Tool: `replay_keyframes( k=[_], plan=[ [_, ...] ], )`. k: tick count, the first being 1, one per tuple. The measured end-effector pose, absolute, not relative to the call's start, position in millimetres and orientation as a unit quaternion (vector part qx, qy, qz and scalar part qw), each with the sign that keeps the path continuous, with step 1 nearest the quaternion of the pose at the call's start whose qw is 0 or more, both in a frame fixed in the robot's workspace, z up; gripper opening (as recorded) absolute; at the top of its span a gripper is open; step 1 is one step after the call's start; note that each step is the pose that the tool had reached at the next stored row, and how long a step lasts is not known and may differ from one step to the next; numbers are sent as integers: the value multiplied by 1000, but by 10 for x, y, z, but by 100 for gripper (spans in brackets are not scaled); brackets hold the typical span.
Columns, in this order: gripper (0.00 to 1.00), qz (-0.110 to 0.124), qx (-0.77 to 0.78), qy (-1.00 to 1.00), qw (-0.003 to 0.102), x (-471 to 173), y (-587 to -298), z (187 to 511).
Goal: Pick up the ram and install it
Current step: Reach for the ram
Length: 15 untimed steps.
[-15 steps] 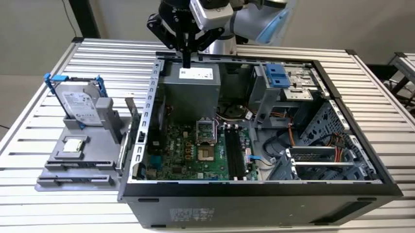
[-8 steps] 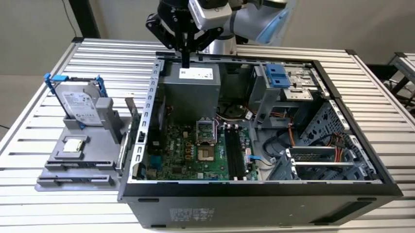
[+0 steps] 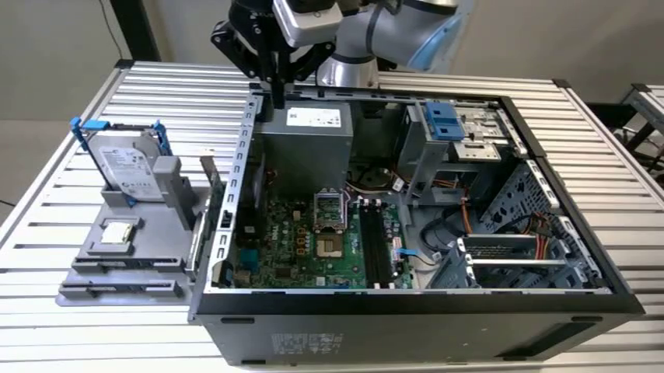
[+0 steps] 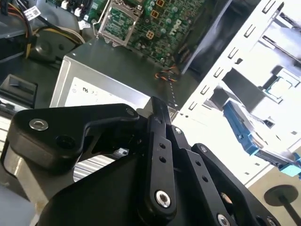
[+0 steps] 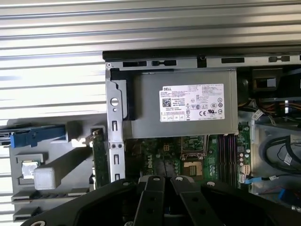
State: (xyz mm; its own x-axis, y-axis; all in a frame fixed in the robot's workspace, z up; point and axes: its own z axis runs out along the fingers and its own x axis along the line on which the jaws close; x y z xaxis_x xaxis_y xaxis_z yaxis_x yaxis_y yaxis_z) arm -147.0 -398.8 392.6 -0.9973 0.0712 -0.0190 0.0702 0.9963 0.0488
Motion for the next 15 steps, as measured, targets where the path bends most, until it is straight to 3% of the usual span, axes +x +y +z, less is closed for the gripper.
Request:
replay_keyframes(
  k=[15],
  plan=[
    [0, 24, 35, 999, 10, -1837, -3988, 3926]
  ],
)
